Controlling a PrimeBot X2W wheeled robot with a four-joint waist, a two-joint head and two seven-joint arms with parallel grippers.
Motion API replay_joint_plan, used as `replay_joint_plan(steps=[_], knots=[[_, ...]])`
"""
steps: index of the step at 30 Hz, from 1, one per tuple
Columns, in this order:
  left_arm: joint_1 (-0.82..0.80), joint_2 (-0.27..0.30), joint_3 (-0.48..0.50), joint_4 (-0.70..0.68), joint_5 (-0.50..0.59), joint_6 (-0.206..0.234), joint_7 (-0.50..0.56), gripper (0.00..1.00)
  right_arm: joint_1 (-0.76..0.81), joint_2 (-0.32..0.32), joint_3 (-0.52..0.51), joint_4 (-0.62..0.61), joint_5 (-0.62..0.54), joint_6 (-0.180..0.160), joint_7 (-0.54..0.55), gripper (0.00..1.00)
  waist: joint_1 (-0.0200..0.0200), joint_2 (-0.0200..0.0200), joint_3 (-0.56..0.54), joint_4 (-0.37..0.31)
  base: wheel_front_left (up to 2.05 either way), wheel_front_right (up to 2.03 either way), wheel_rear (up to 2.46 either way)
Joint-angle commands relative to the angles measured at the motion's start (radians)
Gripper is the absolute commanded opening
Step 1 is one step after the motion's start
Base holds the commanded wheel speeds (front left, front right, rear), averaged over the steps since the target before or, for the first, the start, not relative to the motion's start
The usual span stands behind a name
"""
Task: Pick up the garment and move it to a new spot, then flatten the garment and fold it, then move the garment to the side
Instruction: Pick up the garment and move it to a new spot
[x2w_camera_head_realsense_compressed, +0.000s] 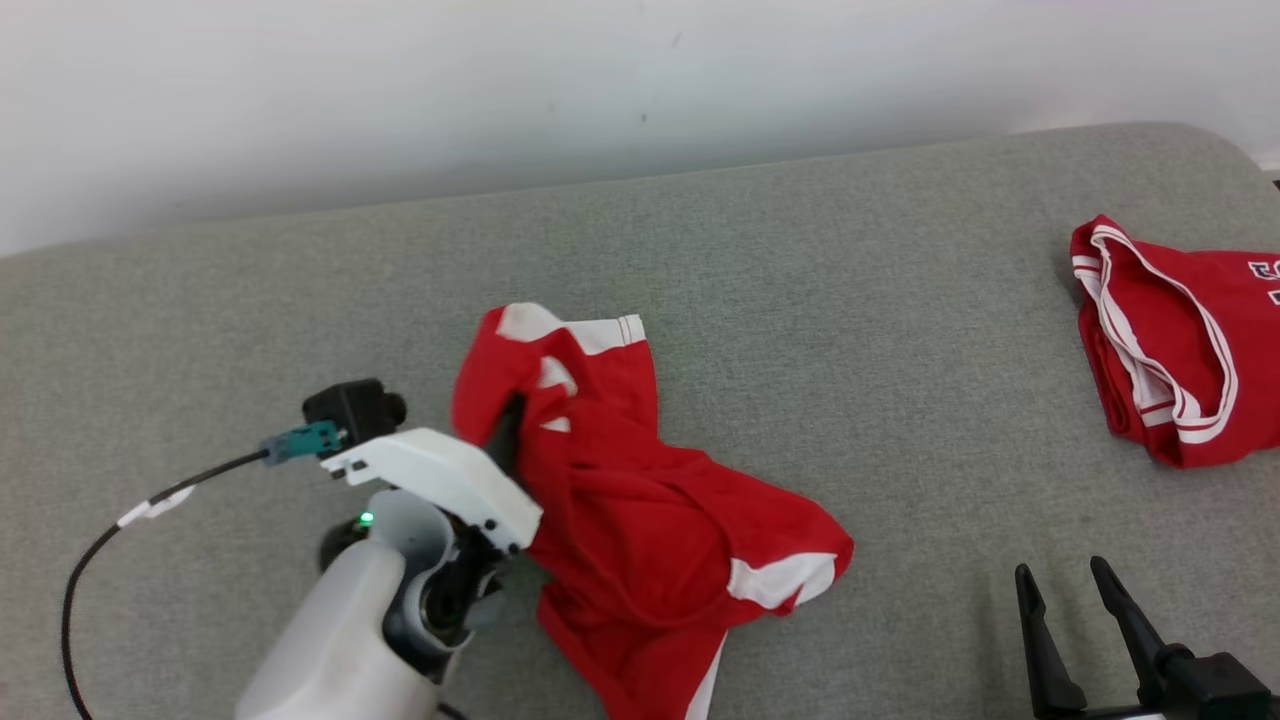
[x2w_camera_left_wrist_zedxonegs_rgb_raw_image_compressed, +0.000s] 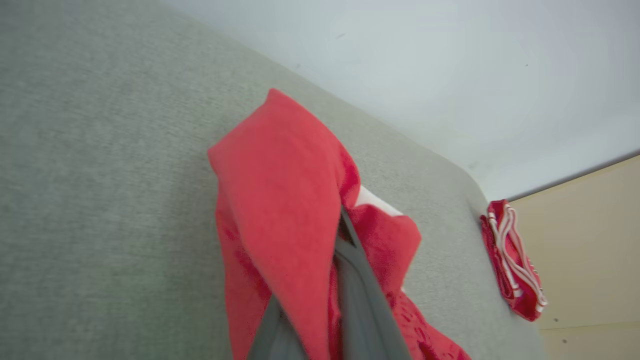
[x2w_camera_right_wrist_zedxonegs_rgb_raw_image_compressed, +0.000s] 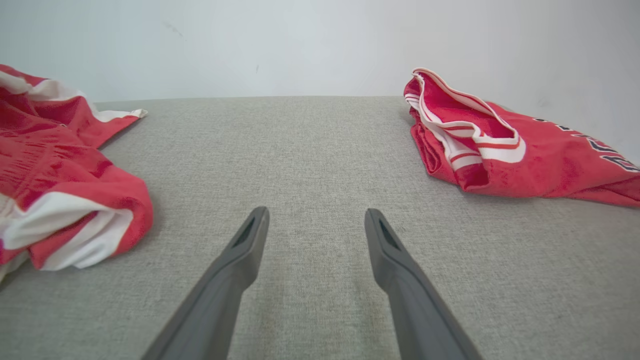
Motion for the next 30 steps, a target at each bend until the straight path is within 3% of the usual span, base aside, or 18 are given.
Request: replay_joint_plan(steps=[1, 4, 5, 6, 7, 14, 17, 22, 30], knots=[[-0.023, 0.029, -0.002, 0.052, 0.05, -0.004, -0.042, 0.0, -0.006, -0.001, -0.005, 0.001, 0.009, -0.003, 0.001, 1.0, 0.0, -0.0001, 0.006, -0.006, 0.0, 0.0, 0.0], [-0.037, 0.031, -0.017, 0.178, 0.094, -0.014, -0.115, 0.02, -0.006, 0.0, -0.009, 0.004, 0.007, -0.003, 0.001, 1.0, 0.0, -0.0001, 0.009, -0.009, 0.0, 0.0, 0.0], [-0.047, 0.033, -0.023, 0.215, 0.109, -0.018, -0.139, 0.29, -0.005, 0.0, -0.01, 0.006, 0.006, -0.003, 0.001, 1.0, 0.0, -0.0001, 0.009, -0.009, 0.0, 0.0, 0.0], [-0.058, 0.035, -0.028, 0.247, 0.121, -0.023, -0.163, 0.87, -0.004, -0.001, -0.011, 0.007, 0.004, -0.003, 0.001, 1.0, 0.0, -0.0001, 0.009, -0.007, 0.0, 0.0, 0.0], [-0.065, 0.036, -0.035, 0.279, 0.136, -0.028, -0.182, 1.0, -0.003, -0.001, -0.011, 0.008, 0.003, -0.003, 0.001, 1.0, 0.0, -0.0001, 0.008, -0.005, 0.0, 0.0, 0.0], [-0.089, 0.017, -0.069, 0.402, 0.204, -0.075, -0.333, 1.0, -0.005, -0.017, -0.029, 0.008, -0.004, -0.003, 0.001, 1.0, 0.0, -0.0001, -0.01, 0.024, 0.0, 0.0, 0.0], [-0.068, 0.027, -0.067, 0.392, 0.253, -0.066, -0.36, 1.0, 0.006, -0.023, -0.038, -0.001, -0.009, -0.003, 0.001, 1.0, 0.0, -0.0001, -0.031, 0.036, 0.0, 0.0, 0.0], [0.051, 0.034, 0.023, 0.193, 0.389, -0.026, -0.363, 1.0, 0.025, -0.029, -0.062, -0.027, -0.017, -0.003, 0.001, 1.0, 0.0, -0.0001, -0.064, 0.062, 0.0, 0.0, 0.0], [0.291, 0.01, 0.128, -0.087, 0.609, -0.033, -0.363, 1.0, 0.057, -0.047, -0.1, -0.047, -0.025, -0.003, 0.001, 1.0, 0.0, -0.0001, -0.115, 0.105, 0.0, 0.0, 0.0]])
